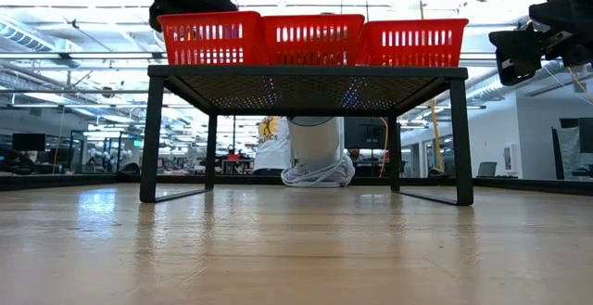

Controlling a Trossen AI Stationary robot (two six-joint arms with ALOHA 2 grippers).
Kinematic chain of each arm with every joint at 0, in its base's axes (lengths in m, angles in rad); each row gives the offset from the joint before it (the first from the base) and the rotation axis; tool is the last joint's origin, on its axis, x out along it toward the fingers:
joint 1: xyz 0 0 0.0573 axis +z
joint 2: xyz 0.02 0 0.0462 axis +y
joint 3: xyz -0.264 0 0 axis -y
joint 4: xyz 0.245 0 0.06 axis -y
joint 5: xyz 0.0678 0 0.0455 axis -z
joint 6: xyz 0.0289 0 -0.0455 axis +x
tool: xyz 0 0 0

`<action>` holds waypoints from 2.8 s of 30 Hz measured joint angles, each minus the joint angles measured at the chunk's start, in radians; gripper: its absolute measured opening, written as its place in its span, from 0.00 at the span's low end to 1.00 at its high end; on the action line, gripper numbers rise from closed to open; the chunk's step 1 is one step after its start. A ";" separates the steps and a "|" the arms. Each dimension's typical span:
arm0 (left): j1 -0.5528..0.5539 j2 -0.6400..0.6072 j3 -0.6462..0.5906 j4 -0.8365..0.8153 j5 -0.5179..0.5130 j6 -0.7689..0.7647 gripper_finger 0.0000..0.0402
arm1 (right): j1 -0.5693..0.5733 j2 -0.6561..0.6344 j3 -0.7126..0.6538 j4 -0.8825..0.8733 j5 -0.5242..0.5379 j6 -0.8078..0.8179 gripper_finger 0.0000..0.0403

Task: Pick & Place Office Desk Supplies
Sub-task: Put the violet spring keychain into the left red bin, then put the yellow spring keychain into the left red bin

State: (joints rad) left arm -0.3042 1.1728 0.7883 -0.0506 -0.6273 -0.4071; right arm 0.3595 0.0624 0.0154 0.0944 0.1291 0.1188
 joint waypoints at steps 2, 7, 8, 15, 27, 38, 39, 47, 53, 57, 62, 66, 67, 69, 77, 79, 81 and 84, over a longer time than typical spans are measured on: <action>0.000 0.000 0.000 0.000 0.001 -0.012 0.16 | 0.000 0.000 0.000 0.000 0.000 0.000 0.51; 0.000 0.000 0.000 0.000 0.002 -0.018 0.20 | 0.000 0.000 0.000 0.000 0.000 0.000 0.51; 0.000 0.000 0.000 0.000 0.002 -0.022 0.23 | 0.000 0.000 0.000 0.000 0.000 0.000 0.51; 0.000 -0.002 0.000 -0.005 0.005 0.003 0.47 | 0.000 0.000 0.000 0.000 0.000 0.000 0.51; -0.044 -0.194 0.000 -0.053 0.241 -0.035 0.62 | 0.000 0.000 0.000 0.000 0.000 0.000 0.51; -0.247 -0.217 0.000 -0.024 0.580 -0.354 0.62 | 0.000 0.000 0.000 0.000 0.000 0.000 0.51; -0.271 -0.200 0.000 -0.025 0.581 -0.380 0.62 | 0.000 0.000 0.000 0.000 0.000 0.000 0.51; -0.452 -0.033 0.001 -0.191 0.518 -0.687 0.61 | 0.000 0.000 0.000 0.000 0.000 0.000 0.51; -0.551 0.124 0.000 -0.496 0.690 -1.177 0.56 | 0.000 0.000 0.000 0.000 0.000 0.000 0.51; -0.627 0.211 0.000 -0.572 0.810 -1.410 0.52 | 0.000 0.000 0.000 0.000 0.000 0.000 0.51; -0.689 0.283 0.000 -0.557 0.769 -1.514 0.49 | 0.000 0.000 0.000 0.000 0.000 0.000 0.51; -0.701 0.316 0.000 -0.529 0.706 -1.496 0.50 | 0.000 0.000 0.000 0.000 0.000 0.000 0.51; -0.702 0.324 0.000 -0.524 0.699 -1.482 0.50 | 0.000 0.000 0.000 0.000 0.000 0.000 0.51; -0.702 0.346 0.000 -0.520 0.697 -1.459 0.50 | 0.000 0.000 0.000 0.000 0.000 0.000 0.51; -0.702 0.437 0.005 -0.486 0.709 -1.399 0.50 | 0.000 0.000 0.000 0.000 0.000 0.000 0.51; -0.702 0.447 0.005 -0.476 0.707 -1.370 0.50 | 0.000 0.000 0.000 0.000 0.000 0.000 0.51; -0.702 0.449 0.005 -0.476 0.707 -1.357 0.50 | 0.000 0.000 0.000 0.000 0.000 0.000 0.51; -0.708 0.450 0.005 -0.489 0.708 -1.352 0.50 | 0.000 0.000 0.000 0.000 0.000 0.000 0.51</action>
State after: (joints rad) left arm -1.0119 1.6231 0.7933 -0.5395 0.0804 -1.7586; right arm 0.3597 0.0622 0.0151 0.0944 0.1291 0.1190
